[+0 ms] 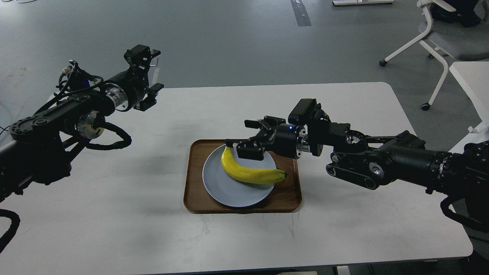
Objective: Place banana on plate with both arms
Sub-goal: 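Lower the banana onto the plate and open the right gripper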
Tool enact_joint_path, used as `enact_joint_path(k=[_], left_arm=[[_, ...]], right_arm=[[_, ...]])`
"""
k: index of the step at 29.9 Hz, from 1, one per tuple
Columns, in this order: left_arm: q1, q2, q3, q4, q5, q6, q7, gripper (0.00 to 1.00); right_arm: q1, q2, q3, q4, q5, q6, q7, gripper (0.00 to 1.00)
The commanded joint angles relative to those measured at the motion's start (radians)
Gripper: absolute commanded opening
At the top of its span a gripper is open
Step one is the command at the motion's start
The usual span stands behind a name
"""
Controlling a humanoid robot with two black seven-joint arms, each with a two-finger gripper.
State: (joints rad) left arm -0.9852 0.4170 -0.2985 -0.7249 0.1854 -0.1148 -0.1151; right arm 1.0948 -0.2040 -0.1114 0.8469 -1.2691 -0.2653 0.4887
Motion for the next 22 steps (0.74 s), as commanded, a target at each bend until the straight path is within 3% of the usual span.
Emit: enact_joint_path(k=[1, 4, 6, 8, 11, 13, 16, 22], left_arm=[[0.000, -0.010, -0.001, 0.004, -0.001, 0.010, -0.003, 0.98], [0.000, -0.009, -0.008, 0.002, -0.017, 0.000, -0.006, 0.98], [0.002, -0.009, -0.030, -0.007, -0.018, -0.014, -0.006, 0.98], [0.020, -0.006, -0.076, -0.021, -0.032, -0.061, -0.005, 0.98], [0.052, -0.001, -0.120, -0.031, -0.060, -0.124, -0.006, 0.98], [0.078, 0.000, -0.157, -0.031, -0.078, -0.160, -0.006, 0.98], [0.128, 0.000, -0.212, -0.034, -0.083, -0.216, -0.006, 0.98], [0.161, -0.012, -0.248, -0.034, -0.084, -0.249, -0.008, 0.98]], right_arm=[[0.033, -0.063, 0.099, 0.014, 0.381, 0.064, 0.000, 0.97], [0.034, -0.129, 0.186, 0.026, 0.627, 0.182, 0.000, 0.97], [0.019, -0.173, 0.277, 0.026, 0.782, 0.279, -0.039, 0.97], [-0.031, -0.230, 0.393, 0.023, 0.963, 0.398, -0.143, 0.98], [-0.088, -0.279, 0.498, 0.015, 1.107, 0.507, -0.238, 0.99], [-0.130, -0.308, 0.539, 0.018, 1.149, 0.564, -0.278, 0.99], [-0.177, -0.334, 0.567, 0.021, 1.150, 0.571, -0.285, 1.00], [-0.196, -0.337, 0.579, 0.026, 1.149, 0.549, -0.282, 1.00]])
